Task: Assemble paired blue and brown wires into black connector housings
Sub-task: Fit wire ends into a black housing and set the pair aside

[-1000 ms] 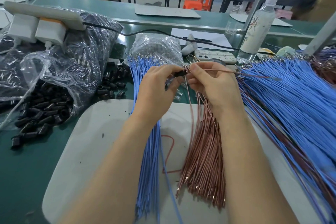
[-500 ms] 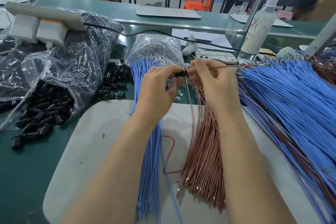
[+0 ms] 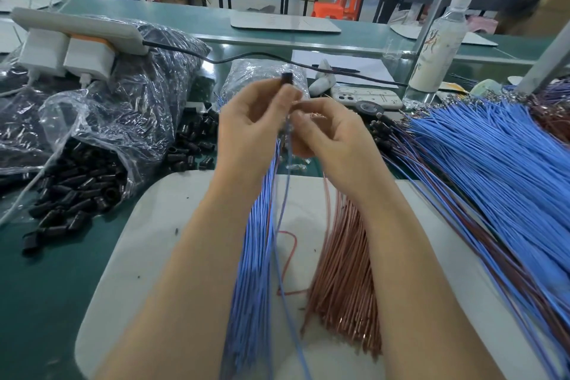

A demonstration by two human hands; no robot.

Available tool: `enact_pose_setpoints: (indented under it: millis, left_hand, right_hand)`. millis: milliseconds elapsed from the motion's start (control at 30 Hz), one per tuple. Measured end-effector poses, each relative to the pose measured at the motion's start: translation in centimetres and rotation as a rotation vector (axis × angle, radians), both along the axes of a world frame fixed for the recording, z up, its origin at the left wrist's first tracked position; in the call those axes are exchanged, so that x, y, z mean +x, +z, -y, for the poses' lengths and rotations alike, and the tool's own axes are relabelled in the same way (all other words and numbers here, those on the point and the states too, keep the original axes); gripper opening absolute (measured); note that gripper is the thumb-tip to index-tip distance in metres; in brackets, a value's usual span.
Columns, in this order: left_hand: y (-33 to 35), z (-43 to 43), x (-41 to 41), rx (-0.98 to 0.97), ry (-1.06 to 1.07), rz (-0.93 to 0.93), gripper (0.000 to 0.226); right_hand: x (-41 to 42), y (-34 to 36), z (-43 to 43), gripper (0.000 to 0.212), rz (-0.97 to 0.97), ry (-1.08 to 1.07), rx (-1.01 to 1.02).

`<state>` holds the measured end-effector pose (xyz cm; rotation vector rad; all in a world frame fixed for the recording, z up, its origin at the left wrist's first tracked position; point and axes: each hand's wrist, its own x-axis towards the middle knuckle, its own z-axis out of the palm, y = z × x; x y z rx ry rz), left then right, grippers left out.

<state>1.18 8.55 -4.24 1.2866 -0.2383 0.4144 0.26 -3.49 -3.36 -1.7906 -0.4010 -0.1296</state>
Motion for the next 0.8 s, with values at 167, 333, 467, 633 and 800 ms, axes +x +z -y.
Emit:
enact_pose_setpoints:
  millis: [167,333,467,633,800]
  left_hand:
    - [0.4,-0.9,0.4,-0.433,-0.242,-0.277,0.017]
    - [-0.1,-0.7,0.8,-0.396,-0.291,-0.463,0.009]
    - [-0.6,-0.7,1.1,-0.448,-0.241,-0.458,0.014]
    - [-1.0,-1.1,1.6,-0.576,-0.162,-0.500,0.013]
    - [-1.2,-1.6,1.8,-0.625,-0.152,-0.473,0.015]
  right_hand:
    - [-0.6,0.7,-0.6,0.015,0.014,0.032,-0.054]
    - [-0.7,0.5,-1.0,0.026,0.049,-0.032,-0.300]
    - [-1.5,1.4,0.2,0.037,-0.125,0.196,-0.271]
    - [-2.9,1.9,-0.4,0.034,-0.277,0.513,-0.422]
    - [-3.7,2.8,0.4,0.032,-0.367,0.851,-0.376]
